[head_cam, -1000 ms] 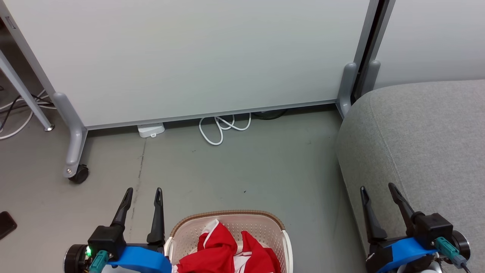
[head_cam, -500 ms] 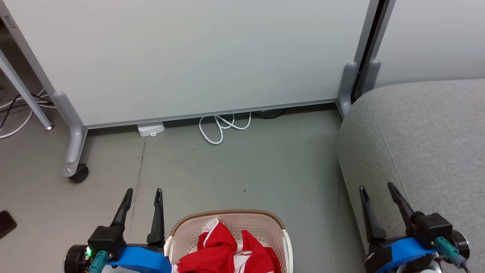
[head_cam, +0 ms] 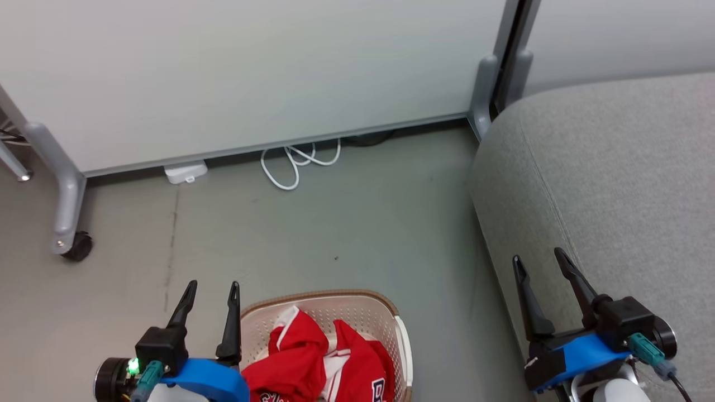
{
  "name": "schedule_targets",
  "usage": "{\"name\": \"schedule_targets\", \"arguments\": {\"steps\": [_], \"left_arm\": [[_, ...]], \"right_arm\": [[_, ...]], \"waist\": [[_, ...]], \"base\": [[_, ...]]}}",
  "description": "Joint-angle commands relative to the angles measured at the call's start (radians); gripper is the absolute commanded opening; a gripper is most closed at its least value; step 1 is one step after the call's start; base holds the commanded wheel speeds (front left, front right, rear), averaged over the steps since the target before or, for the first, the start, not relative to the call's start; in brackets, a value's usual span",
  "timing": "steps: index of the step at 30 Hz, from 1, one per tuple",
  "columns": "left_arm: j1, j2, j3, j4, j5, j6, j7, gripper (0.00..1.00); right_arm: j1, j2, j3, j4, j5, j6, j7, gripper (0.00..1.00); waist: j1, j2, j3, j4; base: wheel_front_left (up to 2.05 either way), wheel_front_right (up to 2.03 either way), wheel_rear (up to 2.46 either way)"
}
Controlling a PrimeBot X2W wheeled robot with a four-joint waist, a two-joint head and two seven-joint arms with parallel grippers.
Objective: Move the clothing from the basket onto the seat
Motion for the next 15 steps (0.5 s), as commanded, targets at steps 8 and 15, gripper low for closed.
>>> {"name": "schedule_targets", "arguments": {"steps": [8, 15], "left_arm": [[-0.092, 0.020, -0.054, 0.155, 0.025, -0.011, -0.003, 1.00], [-0.177, 0.042, -0.103, 0.289, 0.033, -0.016, -0.003, 1.00]], "right_arm": [[-0.069, -0.004, 0.070, -0.030, 0.009, 0.000, -0.007, 1.00], [-0.118, -0.004, 0.116, -0.055, 0.018, 0.000, -0.009, 1.00]], "waist": [[0.0000, 0.0000, 0.160, -0.107], [0.0000, 0.0000, 0.285, -0.159]], "base": [[0.00, 0.00, 0.00], [0.00, 0.00, 0.00]]}}
